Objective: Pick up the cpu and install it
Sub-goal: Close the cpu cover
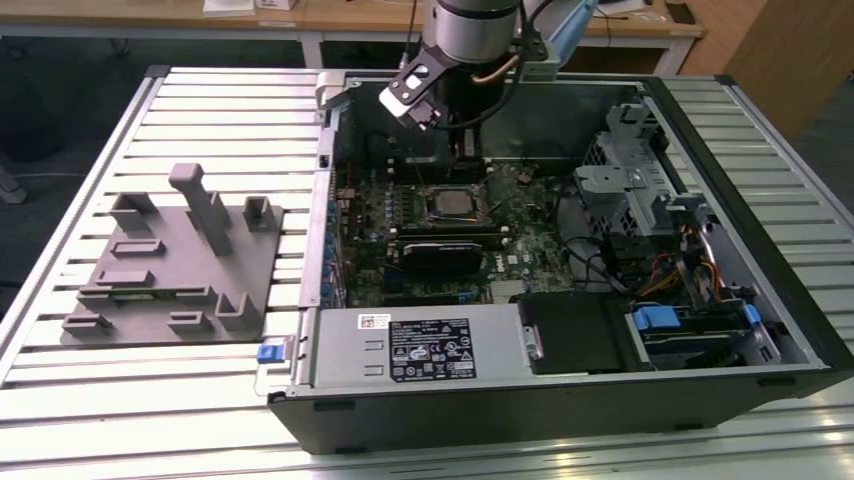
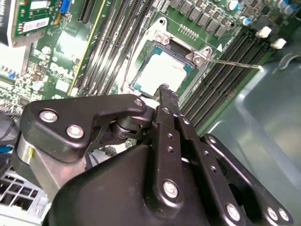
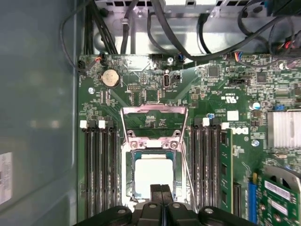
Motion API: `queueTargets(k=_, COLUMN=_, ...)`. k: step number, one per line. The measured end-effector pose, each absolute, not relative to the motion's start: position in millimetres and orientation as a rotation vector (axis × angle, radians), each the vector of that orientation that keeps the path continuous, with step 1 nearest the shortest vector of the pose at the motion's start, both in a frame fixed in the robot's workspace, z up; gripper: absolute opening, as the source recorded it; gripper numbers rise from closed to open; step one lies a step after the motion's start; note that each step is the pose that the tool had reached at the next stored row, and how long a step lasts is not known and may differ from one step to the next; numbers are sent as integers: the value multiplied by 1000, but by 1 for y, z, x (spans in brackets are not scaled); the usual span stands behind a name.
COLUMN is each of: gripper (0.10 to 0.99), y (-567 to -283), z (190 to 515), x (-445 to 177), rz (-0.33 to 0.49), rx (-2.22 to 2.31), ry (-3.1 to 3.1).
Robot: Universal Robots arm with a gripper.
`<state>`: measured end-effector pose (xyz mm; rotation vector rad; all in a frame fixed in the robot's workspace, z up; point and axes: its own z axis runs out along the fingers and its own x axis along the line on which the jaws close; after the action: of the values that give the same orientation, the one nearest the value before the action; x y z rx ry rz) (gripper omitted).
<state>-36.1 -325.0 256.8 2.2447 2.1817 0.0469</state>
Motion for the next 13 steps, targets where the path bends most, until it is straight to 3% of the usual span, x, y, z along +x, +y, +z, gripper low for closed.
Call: queueTargets(k=13, gripper=106, y=-329, z=273, x=-36, rz=47, rx=2245, ry=2182)
